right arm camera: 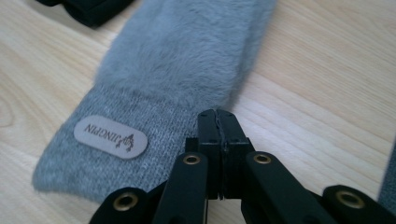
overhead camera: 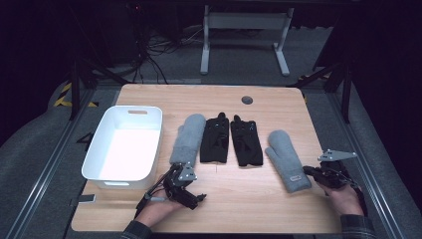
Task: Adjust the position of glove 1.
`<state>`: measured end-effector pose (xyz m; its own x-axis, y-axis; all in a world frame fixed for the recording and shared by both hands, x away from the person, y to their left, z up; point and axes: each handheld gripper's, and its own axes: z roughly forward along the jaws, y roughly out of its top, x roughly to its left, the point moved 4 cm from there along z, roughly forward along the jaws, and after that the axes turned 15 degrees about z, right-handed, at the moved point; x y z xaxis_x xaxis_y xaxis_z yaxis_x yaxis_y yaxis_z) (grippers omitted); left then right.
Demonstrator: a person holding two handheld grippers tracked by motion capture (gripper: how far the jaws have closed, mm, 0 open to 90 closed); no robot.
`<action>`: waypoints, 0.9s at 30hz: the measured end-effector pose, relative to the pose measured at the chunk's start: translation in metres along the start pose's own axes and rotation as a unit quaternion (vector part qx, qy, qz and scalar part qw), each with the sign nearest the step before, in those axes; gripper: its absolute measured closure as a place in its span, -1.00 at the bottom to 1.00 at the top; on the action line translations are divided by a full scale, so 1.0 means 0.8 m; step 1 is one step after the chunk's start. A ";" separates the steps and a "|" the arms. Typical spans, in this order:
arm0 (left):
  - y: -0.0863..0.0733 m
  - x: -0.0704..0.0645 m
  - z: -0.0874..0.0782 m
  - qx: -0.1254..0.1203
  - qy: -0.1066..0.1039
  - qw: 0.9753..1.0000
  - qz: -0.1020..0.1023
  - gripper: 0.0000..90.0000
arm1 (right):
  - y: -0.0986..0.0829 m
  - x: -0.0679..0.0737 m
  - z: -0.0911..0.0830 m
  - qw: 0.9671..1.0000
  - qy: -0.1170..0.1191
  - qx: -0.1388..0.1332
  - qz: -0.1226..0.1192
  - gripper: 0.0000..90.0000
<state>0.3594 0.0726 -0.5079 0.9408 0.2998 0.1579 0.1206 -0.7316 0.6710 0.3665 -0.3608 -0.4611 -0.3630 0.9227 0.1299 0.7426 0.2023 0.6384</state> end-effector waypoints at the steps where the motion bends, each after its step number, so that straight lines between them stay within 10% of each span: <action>1: 0.000 0.000 0.000 0.000 -0.001 1.000 -0.001 -0.98 | -0.001 0.004 0.001 1.000 0.002 0.004 -0.004 1.00; 15: 0.000 0.000 0.000 0.000 0.000 1.000 0.000 -0.98 | -0.007 0.054 0.012 0.997 0.042 0.023 -0.059 1.00; 27: 0.000 0.000 0.000 -0.001 -0.002 1.000 -0.002 -0.98 | 0.049 0.040 0.022 0.997 0.060 -0.033 -0.039 1.00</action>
<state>0.3592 0.0725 -0.5080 0.9417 0.2997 0.1526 0.1233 -0.7297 0.6725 0.3938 -0.3174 -0.4449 -0.4859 0.8584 0.1643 0.6722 0.2469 0.6980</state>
